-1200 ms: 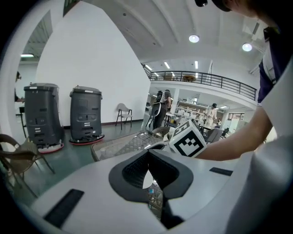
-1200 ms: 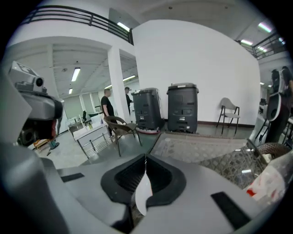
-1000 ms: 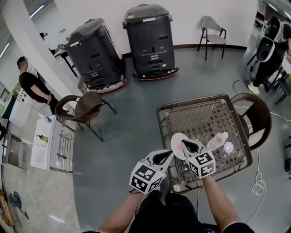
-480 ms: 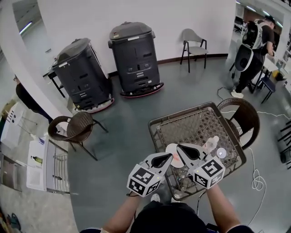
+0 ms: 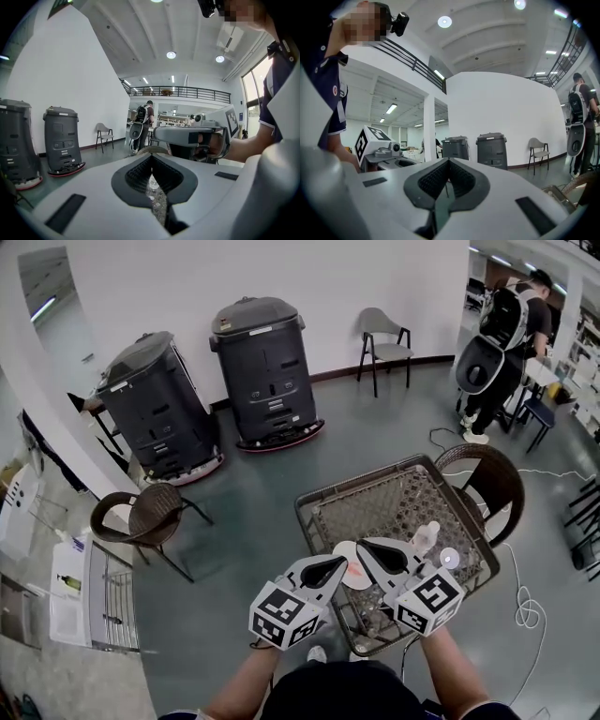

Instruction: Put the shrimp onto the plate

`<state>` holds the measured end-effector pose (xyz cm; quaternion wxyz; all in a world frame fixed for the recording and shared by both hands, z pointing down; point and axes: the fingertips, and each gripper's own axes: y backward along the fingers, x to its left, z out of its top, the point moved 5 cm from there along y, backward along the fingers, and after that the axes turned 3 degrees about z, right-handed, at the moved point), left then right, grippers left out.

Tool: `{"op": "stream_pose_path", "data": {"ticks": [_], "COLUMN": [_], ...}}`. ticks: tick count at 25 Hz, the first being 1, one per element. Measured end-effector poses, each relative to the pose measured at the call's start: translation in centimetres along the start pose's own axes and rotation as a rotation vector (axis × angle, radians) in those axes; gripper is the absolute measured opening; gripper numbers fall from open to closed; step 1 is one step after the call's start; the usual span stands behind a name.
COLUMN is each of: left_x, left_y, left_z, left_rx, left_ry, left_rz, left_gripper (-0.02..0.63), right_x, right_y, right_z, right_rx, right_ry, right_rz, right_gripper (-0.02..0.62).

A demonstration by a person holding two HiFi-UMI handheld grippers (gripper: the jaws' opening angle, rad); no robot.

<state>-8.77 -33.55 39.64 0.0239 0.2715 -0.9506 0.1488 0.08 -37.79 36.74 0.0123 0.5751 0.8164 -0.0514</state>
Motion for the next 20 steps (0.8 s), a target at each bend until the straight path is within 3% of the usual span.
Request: {"op": "stream_pose_path", "data": {"ticks": [20], "left_x": [-0.58], "left_y": [0.23], "left_z": [0.37], "left_rx": [-0.002], "left_ry": [-0.021], "left_rz": [-0.010], "left_gripper": [0.009], "right_x": [0.22], "right_y": [0.70], "right_z": [0.51], "right_rx": [-0.006], "right_ry": [-0.007], "right_rz": [-0.024], "right_gripper": [0.005]}}
